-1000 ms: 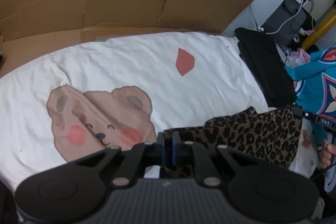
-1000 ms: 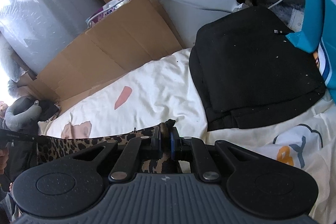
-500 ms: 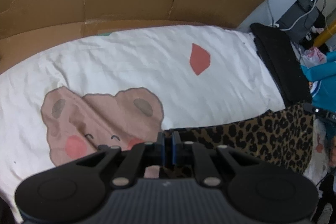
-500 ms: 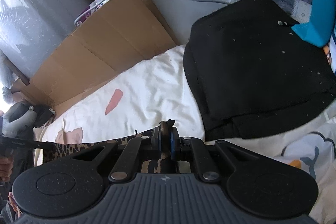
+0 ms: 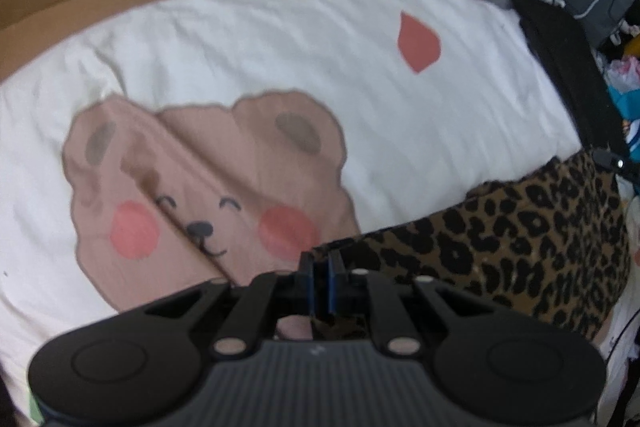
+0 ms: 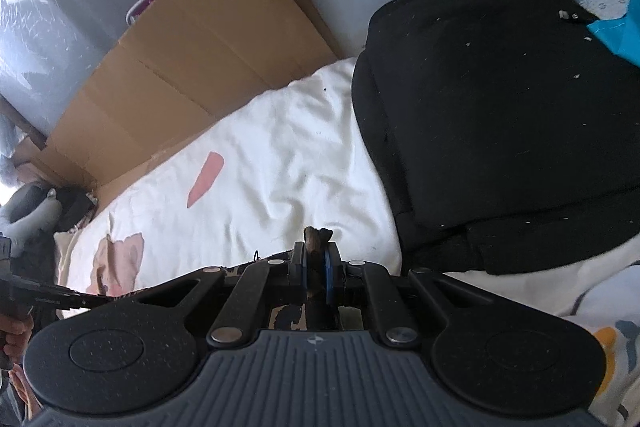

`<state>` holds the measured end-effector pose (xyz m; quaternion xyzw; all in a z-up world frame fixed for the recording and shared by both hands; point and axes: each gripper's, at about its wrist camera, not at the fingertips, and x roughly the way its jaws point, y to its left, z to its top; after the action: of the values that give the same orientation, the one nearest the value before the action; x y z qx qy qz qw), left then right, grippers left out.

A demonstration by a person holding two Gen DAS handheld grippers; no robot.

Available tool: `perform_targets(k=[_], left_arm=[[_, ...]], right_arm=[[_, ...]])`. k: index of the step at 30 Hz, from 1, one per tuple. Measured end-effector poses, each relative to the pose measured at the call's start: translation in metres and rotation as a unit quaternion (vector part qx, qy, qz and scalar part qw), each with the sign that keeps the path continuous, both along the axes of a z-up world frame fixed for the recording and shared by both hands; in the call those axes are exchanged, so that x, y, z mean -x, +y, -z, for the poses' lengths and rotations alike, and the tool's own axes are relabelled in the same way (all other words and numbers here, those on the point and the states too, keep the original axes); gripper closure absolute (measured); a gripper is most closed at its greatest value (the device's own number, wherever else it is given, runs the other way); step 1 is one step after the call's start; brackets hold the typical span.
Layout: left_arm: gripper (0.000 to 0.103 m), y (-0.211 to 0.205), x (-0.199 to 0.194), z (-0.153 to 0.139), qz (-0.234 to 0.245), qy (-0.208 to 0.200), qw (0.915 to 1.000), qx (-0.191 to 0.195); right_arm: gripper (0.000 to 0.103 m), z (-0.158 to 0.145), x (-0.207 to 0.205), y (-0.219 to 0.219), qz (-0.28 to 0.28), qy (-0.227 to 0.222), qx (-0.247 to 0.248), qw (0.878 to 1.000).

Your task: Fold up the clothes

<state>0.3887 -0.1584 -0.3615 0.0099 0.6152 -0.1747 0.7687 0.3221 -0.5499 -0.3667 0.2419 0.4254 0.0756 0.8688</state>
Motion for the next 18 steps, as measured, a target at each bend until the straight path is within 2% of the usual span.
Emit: perform_targets(k=[4, 12, 18], left_arm=[[0.095, -0.004, 0.002, 0.002, 0.008, -0.003, 0.9999, -0.01], [0.096, -0.004, 0.001, -0.016, 0.008, -0.039, 0.9991, -0.013], [0.095, -0.014, 0.0, 0.004, 0.023, -0.044, 0.9983, -0.031]], right_arm=[[0.096, 0.003, -0.002, 0.002, -0.002, 0.003, 0.008, 1.0], [0.096, -0.019, 0.002, 0.003, -0.003, -0.025, 0.024, 0.999], [0.096, 0.003, -0.007, 0.003, -0.002, -0.008, 0.027, 1.0]])
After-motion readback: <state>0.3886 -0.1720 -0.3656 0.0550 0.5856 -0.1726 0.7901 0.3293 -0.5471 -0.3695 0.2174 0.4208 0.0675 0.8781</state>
